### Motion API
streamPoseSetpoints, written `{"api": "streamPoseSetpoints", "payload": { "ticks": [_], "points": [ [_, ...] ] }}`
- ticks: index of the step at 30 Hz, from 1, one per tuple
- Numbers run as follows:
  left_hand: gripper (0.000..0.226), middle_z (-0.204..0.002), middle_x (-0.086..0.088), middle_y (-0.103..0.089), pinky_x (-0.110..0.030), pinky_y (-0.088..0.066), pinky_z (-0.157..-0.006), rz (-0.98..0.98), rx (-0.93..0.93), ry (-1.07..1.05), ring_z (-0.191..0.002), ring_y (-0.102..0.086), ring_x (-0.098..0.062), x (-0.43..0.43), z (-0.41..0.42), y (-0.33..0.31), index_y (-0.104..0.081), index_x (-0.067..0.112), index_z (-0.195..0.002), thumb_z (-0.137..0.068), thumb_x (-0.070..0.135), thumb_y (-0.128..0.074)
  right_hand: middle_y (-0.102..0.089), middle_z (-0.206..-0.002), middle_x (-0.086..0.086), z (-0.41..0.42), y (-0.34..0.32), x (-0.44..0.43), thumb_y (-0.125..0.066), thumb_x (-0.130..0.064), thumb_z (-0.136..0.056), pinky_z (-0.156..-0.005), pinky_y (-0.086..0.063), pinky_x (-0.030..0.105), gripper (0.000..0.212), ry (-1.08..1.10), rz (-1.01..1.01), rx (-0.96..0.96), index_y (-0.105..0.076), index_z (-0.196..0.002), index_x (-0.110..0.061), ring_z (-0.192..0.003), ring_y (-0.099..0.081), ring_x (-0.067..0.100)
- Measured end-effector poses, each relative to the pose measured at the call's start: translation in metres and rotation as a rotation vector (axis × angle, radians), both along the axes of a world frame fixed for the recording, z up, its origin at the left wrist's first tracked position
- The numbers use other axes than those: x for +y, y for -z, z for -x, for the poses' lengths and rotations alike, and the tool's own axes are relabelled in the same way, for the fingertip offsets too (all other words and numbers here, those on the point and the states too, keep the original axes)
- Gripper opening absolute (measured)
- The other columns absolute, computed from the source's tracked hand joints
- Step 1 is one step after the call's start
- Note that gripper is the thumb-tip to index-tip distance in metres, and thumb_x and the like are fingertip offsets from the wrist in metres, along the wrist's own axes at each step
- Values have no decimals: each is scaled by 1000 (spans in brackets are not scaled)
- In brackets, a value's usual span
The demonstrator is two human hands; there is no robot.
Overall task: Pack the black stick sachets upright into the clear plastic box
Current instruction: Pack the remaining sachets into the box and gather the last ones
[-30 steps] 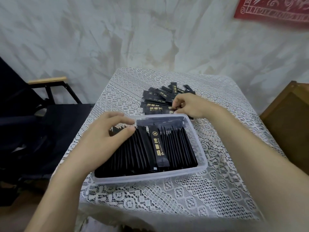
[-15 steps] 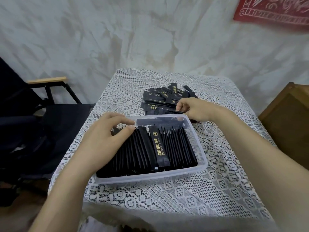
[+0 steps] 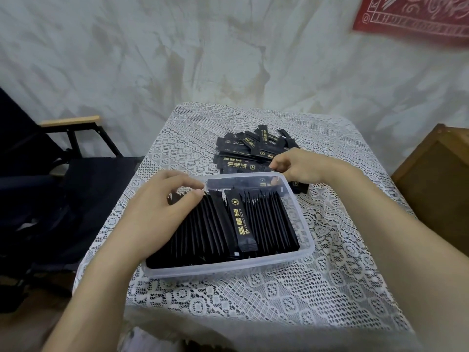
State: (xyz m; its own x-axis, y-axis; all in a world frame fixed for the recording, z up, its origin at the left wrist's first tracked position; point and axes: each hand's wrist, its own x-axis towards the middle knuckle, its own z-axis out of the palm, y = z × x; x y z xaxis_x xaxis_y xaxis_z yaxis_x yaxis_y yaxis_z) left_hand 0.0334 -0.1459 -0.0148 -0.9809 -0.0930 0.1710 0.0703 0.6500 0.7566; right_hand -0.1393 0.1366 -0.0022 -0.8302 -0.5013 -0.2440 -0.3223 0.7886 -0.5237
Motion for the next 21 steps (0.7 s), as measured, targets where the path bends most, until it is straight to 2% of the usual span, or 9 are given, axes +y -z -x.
{"api": "streamPoseSetpoints", "payload": {
  "ticks": [2, 4, 8, 12, 14, 18, 21],
  "points": [
    [13, -116, 28, -55, -27, -40, -87, 1, 1, 3, -101, -53, 2, 0, -1, 0, -70, 47, -99, -92, 50, -59, -73, -100, 18, 1, -2, 1, -80, -29, -87, -85, -51, 43, 17, 4, -12, -30, -72, -95, -16, -81, -63, 31],
    [13, -116, 28, -55, -25, -39, -86, 2, 0, 2, -101, -53, 3, 0, -1, 0, -70, 47, -99, -92, 50, -59, -72, -101, 22, 1, -3, 2, -81, -26, -84, -78, -46, 39, 18, 13, -12, -58, -70, -93, -14, -78, -60, 24],
    [14, -117, 27, -55, -23, -38, -86, 8, -1, -2, -102, -53, 2, 1, -1, -1, -70, 46, -99, -92, 50, -59, -72, -101, 8, -4, -6, 2, -81, -27, -85, -79, -44, 35, 16, 9, -24, -59, -67, -94, -26, -84, -60, 19],
    [14, -117, 27, -56, -28, -40, -88, -3, -1, -2, -101, -53, 1, 1, -1, -1, -71, 46, -99, -92, 49, -59, -61, -86, -1, -8, -3, -2, -77, -22, -87, -67, -38, 30, 15, -43, -90, -43, -66, -93, -30, -76, -52, 18],
    [14, -117, 27, -56, -30, -41, -89, -4, -2, -4, -101, -54, 0, 1, -2, -1, -71, 46, -99, -92, 49, -59, -57, -85, 2, -9, -2, -2, -76, -21, -87, -69, -37, 32, 13, -58, -116, -35, -67, -93, -26, -77, -51, 20],
    [13, -117, 26, -56, -30, -41, -90, 3, -3, -3, -102, -54, 0, 2, -2, -2, -71, 46, -98, -92, 48, -59, -67, -96, 12, -14, 0, -1, -75, -20, -85, -74, -42, 35, 13, -57, -147, 21, -66, -93, -25, -87, -60, 34],
    [13, -117, 26, -56, -30, -42, -90, -4, -7, 0, -101, -55, -1, 2, -1, -2, -71, 47, -98, -91, 49, -59, -69, -97, 7, -15, 5, 1, -78, -24, -84, -87, -50, 42, 14, -20, -99, 74, -66, -91, -27, -95, -63, 33]
  ]
}}
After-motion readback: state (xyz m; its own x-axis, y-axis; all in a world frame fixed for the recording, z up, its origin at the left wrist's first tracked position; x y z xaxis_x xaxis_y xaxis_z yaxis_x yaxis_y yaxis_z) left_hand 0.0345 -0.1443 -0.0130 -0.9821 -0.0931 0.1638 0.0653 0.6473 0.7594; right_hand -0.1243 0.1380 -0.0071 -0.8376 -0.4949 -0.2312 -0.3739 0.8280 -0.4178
